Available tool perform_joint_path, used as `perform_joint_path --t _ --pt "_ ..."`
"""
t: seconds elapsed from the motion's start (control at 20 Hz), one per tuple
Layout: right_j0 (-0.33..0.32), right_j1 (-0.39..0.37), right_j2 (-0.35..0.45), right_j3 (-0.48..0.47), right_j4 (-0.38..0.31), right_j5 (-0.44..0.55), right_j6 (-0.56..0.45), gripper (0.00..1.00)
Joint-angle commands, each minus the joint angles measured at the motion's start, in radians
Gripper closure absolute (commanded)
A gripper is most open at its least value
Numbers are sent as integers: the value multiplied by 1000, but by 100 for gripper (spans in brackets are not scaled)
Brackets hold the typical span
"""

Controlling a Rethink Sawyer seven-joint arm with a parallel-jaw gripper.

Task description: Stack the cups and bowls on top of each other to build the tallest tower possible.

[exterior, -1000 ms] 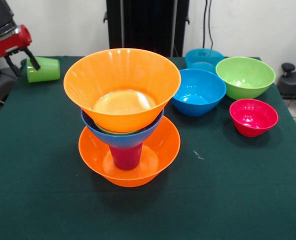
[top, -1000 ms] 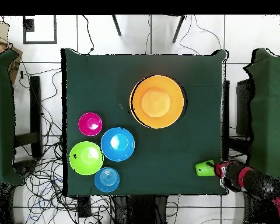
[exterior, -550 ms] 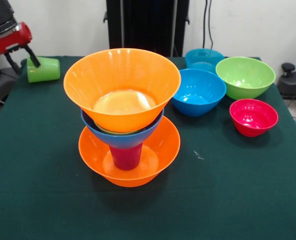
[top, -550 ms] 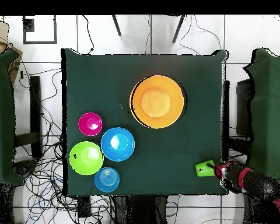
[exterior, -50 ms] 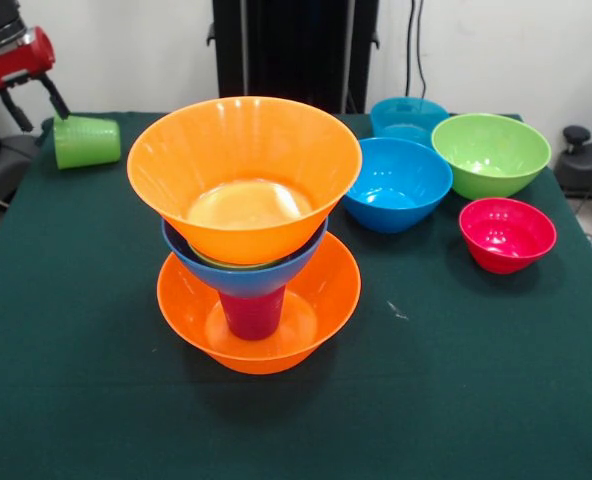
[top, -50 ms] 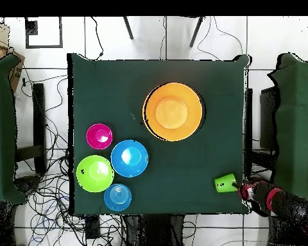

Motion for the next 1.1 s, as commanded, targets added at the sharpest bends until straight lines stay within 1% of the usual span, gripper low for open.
perform_joint_path --t 0.05,0.25,0.45,0.65,0.8,0.95,1.1 --pt "63 -23 -21 56 -7 -25 -88 0" --pt "68 42 -44 46 12 -25 -82 0" --pt "61 57 -47 32 45 10 -95 0" --pt "50 78 -38 34 80 23 -110 0" --pt "49 78 -18 45 138 59 -108 0" --pt "61 54 2 57 196 98 -94 0" --pt "74 30 10 77 230 100 -71 0"
